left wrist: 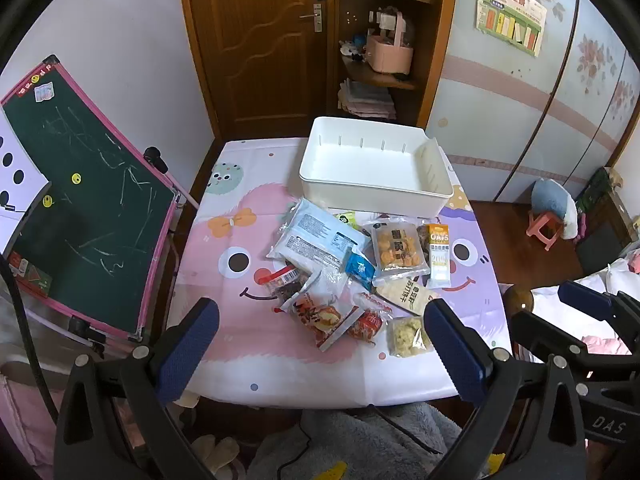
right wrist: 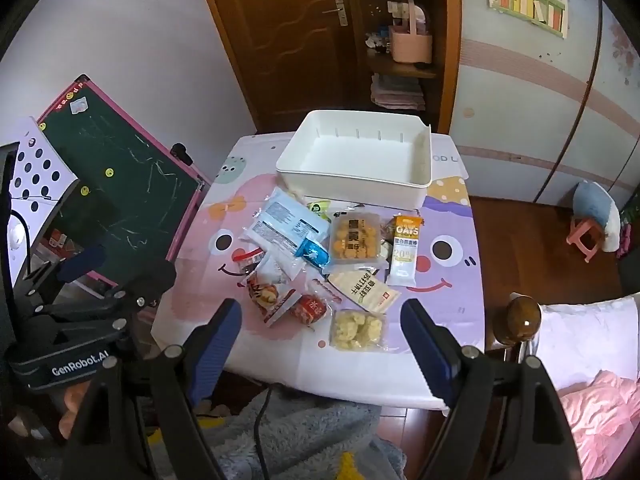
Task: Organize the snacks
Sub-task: 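Move both tools toward the snack pile in front of the white tray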
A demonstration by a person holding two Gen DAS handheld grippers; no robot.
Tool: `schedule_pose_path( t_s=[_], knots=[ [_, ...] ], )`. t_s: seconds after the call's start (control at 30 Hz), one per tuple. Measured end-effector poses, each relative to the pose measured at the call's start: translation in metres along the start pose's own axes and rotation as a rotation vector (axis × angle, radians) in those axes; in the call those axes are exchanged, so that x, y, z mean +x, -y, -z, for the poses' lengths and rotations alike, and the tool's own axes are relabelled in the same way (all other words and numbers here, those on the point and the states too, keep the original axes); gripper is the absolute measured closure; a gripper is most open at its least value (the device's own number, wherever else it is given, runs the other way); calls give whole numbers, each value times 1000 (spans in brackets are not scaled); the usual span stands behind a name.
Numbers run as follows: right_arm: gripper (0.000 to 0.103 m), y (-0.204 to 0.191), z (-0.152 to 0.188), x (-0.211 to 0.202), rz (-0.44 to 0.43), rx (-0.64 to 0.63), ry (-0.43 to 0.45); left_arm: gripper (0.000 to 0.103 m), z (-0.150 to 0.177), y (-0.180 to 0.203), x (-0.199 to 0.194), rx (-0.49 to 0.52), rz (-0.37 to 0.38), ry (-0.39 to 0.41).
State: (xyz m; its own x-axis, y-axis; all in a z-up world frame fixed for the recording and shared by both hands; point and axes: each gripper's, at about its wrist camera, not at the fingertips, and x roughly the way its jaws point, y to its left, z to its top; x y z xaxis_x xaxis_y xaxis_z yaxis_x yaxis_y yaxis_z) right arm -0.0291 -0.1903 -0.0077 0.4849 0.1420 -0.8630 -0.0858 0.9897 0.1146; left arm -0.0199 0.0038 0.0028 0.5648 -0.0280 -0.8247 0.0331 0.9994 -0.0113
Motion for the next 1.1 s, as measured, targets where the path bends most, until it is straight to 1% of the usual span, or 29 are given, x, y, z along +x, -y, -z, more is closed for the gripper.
schedule_pose_path(
  t_s=[0.33, 0.83, 1.1],
  knots=[
    [21, 6, -4, 5, 3, 15, -18, 1, 1, 4, 4, 7, 8, -13],
    [21, 13, -12, 14, 13, 29, -31, 1, -18, 7, 20, 36, 19, -39],
    [21, 13, -11, 19, 12, 29, -37, 1, -22, 6, 27, 42, 22, -54]
  ],
)
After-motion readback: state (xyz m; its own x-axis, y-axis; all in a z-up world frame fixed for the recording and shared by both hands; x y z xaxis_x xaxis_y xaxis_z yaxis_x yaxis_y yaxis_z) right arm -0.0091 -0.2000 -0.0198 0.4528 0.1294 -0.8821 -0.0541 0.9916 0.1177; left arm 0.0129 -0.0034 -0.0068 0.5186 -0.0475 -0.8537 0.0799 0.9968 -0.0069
